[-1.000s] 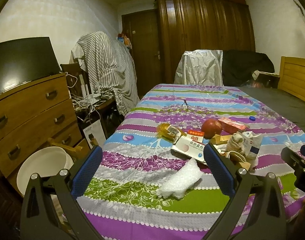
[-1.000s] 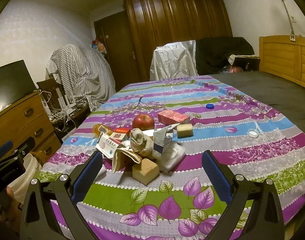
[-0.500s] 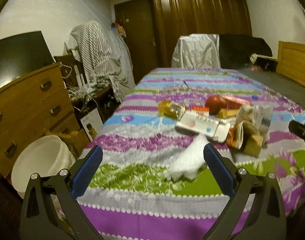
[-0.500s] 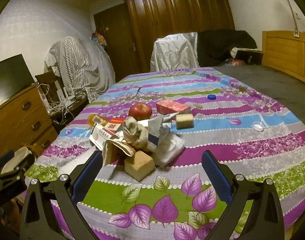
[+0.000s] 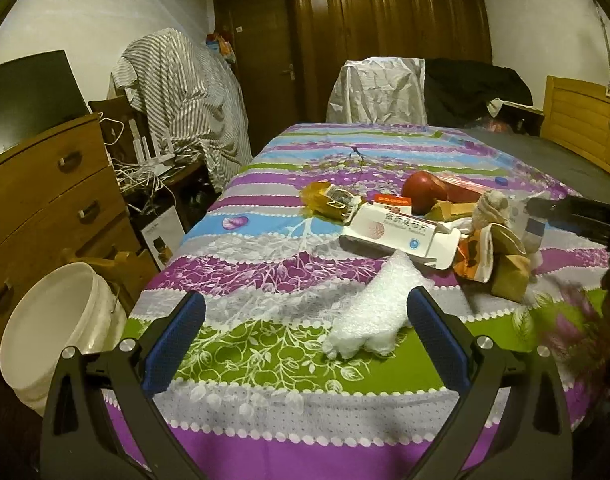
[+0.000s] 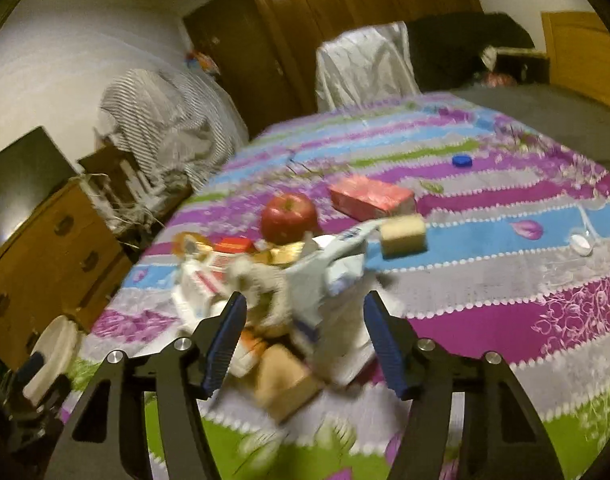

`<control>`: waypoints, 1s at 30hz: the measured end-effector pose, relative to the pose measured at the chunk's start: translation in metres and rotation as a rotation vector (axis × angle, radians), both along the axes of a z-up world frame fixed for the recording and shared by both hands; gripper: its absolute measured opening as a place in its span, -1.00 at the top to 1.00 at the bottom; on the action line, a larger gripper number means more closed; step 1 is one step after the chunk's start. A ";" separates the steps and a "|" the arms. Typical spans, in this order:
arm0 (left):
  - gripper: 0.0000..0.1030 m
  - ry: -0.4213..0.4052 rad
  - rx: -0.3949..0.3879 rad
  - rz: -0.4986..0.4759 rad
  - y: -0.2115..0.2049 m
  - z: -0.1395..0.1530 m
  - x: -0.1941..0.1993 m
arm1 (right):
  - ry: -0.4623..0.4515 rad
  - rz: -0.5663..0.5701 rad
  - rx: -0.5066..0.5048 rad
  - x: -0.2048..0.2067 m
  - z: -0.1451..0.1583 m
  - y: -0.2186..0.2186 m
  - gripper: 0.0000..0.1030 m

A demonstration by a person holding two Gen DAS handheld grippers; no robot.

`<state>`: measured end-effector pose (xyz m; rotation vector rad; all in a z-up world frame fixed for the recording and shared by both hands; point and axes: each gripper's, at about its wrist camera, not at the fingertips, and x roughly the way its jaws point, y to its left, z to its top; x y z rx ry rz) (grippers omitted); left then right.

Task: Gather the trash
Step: 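Grasp the crumpled white paper with the right tool while the left tool grasps the bubble-wrap foam, then carry both items to the white bucket and open both tools to drop them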

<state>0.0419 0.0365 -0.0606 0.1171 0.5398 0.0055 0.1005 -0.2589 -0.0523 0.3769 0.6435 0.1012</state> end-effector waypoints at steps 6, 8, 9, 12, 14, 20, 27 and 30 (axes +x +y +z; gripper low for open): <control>-0.89 0.026 -0.014 -0.154 -0.004 0.000 0.005 | -0.001 0.041 0.082 0.012 -0.011 -0.014 0.46; -0.89 0.057 -0.016 -0.261 -0.010 -0.001 0.009 | -0.027 0.033 0.110 -0.002 -0.008 -0.020 0.46; -0.89 0.080 0.001 -0.317 -0.014 -0.004 0.014 | -0.047 0.030 0.128 -0.014 -0.004 -0.025 0.47; -0.89 0.138 0.024 -0.384 -0.020 -0.013 0.029 | -0.100 0.024 0.163 -0.044 0.009 -0.036 0.47; -0.89 0.186 -0.008 -0.429 -0.021 -0.018 0.043 | -0.134 0.023 0.179 -0.065 0.019 -0.043 0.47; -0.69 0.351 0.026 -0.513 -0.040 -0.052 0.085 | -0.189 0.049 0.230 -0.118 0.041 -0.055 0.47; 0.09 0.338 -0.049 -0.461 -0.025 -0.044 0.063 | -0.230 0.133 0.204 -0.146 0.061 -0.033 0.47; 0.09 0.290 -0.071 -0.399 -0.009 -0.027 0.032 | -0.261 0.194 0.164 -0.148 0.077 -0.004 0.47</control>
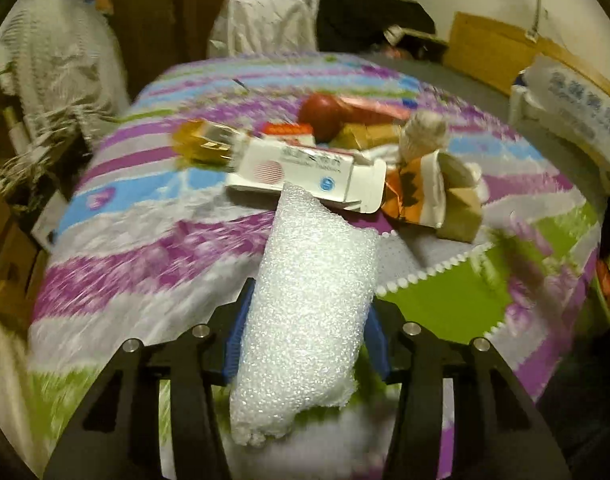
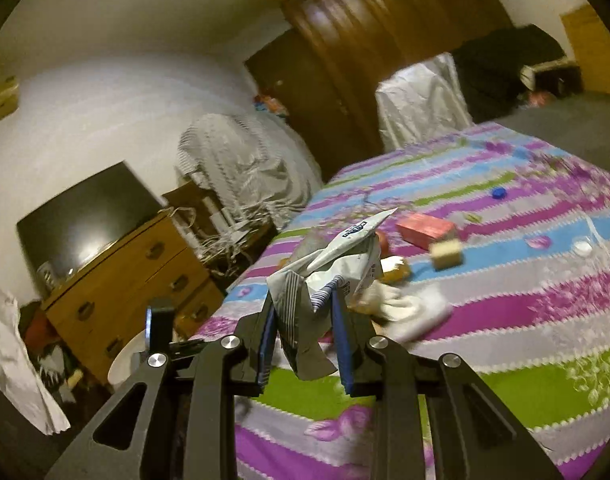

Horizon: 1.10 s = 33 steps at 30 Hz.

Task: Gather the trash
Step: 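Carry both items to the white bucket and open both tools to drop them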

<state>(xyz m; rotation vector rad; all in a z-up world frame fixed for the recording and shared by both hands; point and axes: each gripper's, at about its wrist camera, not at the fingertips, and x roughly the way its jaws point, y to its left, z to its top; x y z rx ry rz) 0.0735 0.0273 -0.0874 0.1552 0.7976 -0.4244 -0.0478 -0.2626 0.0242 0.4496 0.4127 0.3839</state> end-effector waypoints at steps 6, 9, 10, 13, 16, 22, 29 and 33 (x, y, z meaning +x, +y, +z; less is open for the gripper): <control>0.09 -0.069 -0.006 0.222 0.063 0.044 -0.041 | -0.049 0.161 -0.062 0.004 0.028 0.076 0.47; 0.08 -0.107 -0.027 0.368 0.121 0.078 -0.055 | -0.075 0.272 -0.092 0.013 0.044 0.129 0.47; 0.08 -0.114 -0.033 0.402 0.135 0.085 -0.057 | -0.079 0.313 -0.094 0.018 0.051 0.151 0.47; 0.08 -0.153 -0.019 0.532 0.191 0.110 -0.065 | -0.080 0.412 -0.106 0.036 0.068 0.206 0.47; 0.08 -0.175 0.039 0.675 0.244 0.122 -0.073 | -0.042 0.507 -0.107 0.059 0.081 0.269 0.46; 0.08 -0.153 0.097 0.845 0.329 0.125 -0.075 | 0.061 0.651 -0.194 0.097 0.089 0.400 0.46; 0.08 -0.109 0.142 0.903 0.370 0.107 -0.058 | 0.158 0.733 -0.332 0.123 0.071 0.520 0.47; 0.08 -0.093 0.155 0.897 0.376 0.097 -0.051 | 0.199 0.736 -0.381 0.135 0.049 0.554 0.47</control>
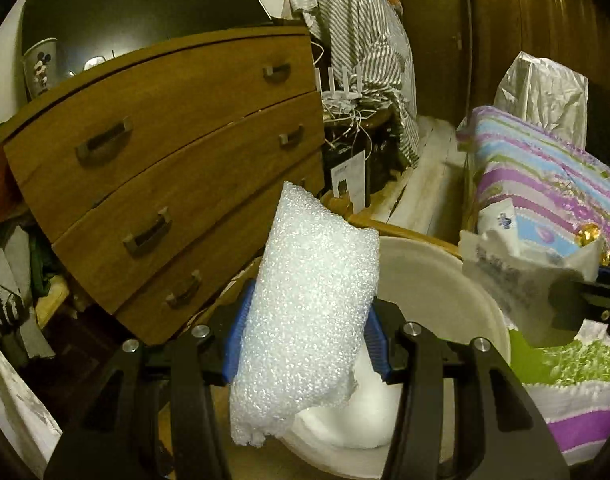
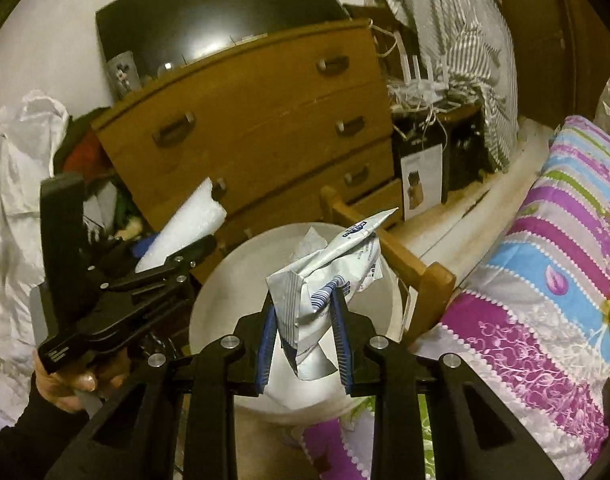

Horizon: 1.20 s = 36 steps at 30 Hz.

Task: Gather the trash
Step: 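Carry both items to the white bucket and open both tools to drop them, then grasp the white tissue with the right tool while the left tool grasps the white medicine box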

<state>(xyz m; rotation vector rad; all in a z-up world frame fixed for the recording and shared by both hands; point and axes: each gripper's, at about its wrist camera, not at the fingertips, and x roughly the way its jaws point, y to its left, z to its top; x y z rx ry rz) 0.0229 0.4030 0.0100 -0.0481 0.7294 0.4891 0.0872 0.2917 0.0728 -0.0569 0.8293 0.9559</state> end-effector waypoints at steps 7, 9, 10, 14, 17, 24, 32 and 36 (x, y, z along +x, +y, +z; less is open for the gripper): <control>0.08 0.012 -0.003 -0.006 -0.001 -0.016 0.008 | 0.018 0.003 -0.022 0.008 -0.015 0.008 0.47; 0.08 0.015 0.002 -0.008 -0.003 -0.019 0.009 | 0.019 0.004 -0.025 0.008 -0.017 0.005 0.47; 0.08 0.016 0.002 -0.009 -0.003 -0.020 0.009 | 0.020 0.007 -0.025 0.010 -0.018 0.004 0.47; 0.08 0.022 -0.001 -0.012 -0.003 -0.023 0.011 | 0.022 0.016 -0.027 0.011 -0.020 0.004 0.46; 0.07 0.028 -0.003 -0.013 -0.002 -0.026 0.013 | 0.021 0.020 -0.027 0.013 -0.022 0.004 0.47; -0.57 0.031 -0.034 0.010 0.007 -0.030 0.014 | 0.022 0.026 -0.027 0.019 -0.028 0.006 -0.03; -0.57 0.044 -0.043 0.014 0.002 -0.035 0.014 | 0.013 0.002 -0.021 0.021 -0.030 -0.011 -0.03; -0.57 0.053 -0.030 0.012 -0.004 -0.035 0.016 | 0.001 0.001 -0.020 0.017 -0.029 -0.018 -0.03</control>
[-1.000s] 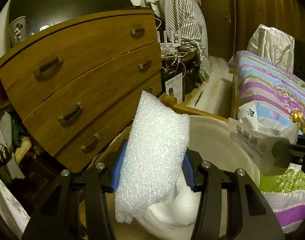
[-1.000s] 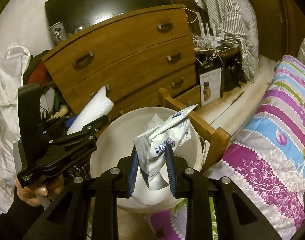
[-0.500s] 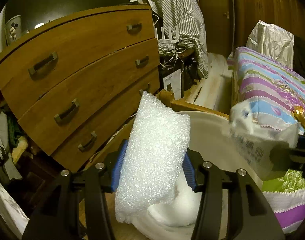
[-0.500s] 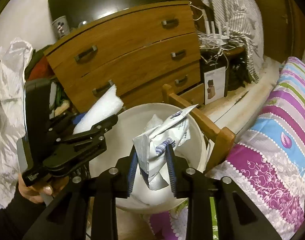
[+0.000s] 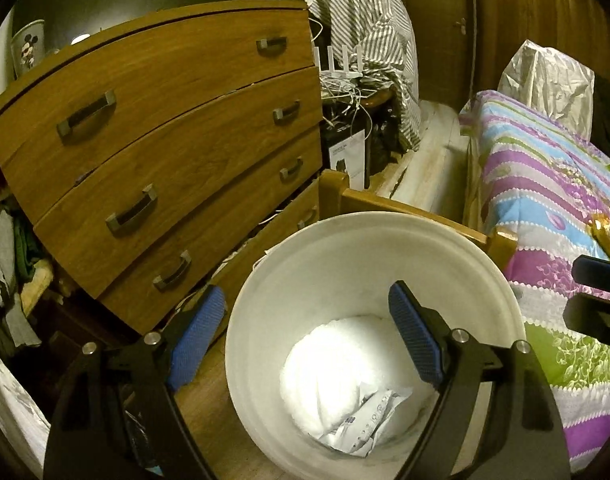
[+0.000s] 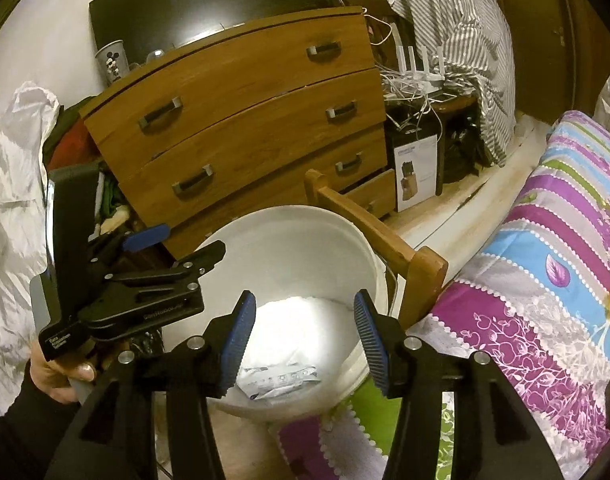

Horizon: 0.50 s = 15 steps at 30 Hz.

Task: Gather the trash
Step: 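Grasp the white tissue with the right tool while the left tool grasps the white medicine box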

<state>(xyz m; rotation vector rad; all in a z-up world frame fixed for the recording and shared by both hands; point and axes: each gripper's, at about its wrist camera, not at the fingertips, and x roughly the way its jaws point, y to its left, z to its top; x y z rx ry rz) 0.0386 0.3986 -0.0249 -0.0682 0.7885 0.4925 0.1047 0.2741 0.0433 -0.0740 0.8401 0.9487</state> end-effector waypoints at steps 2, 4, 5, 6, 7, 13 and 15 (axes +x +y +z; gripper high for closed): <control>-0.57 0.004 0.017 0.004 -0.005 0.001 0.000 | -0.009 -0.004 0.004 -0.002 0.000 -0.006 -0.03; -0.57 0.000 0.026 0.006 -0.010 0.004 0.000 | -0.024 -0.011 0.001 -0.004 0.000 -0.011 -0.02; -0.57 -0.004 0.029 0.005 -0.013 0.005 -0.001 | -0.031 -0.015 0.000 -0.006 0.000 -0.014 -0.02; -0.57 -0.011 0.032 0.004 -0.018 0.007 -0.002 | -0.039 -0.023 0.003 -0.008 0.000 -0.019 -0.02; -0.58 -0.020 0.035 0.002 -0.023 0.009 -0.003 | -0.051 -0.037 0.008 -0.010 0.000 -0.025 -0.02; -0.71 -0.064 0.050 -0.027 -0.066 0.012 -0.007 | -0.197 -0.169 0.029 -0.031 0.005 -0.077 -0.03; -0.73 -0.074 0.061 -0.050 -0.087 0.011 -0.008 | -0.265 -0.219 0.033 -0.041 0.008 -0.098 -0.08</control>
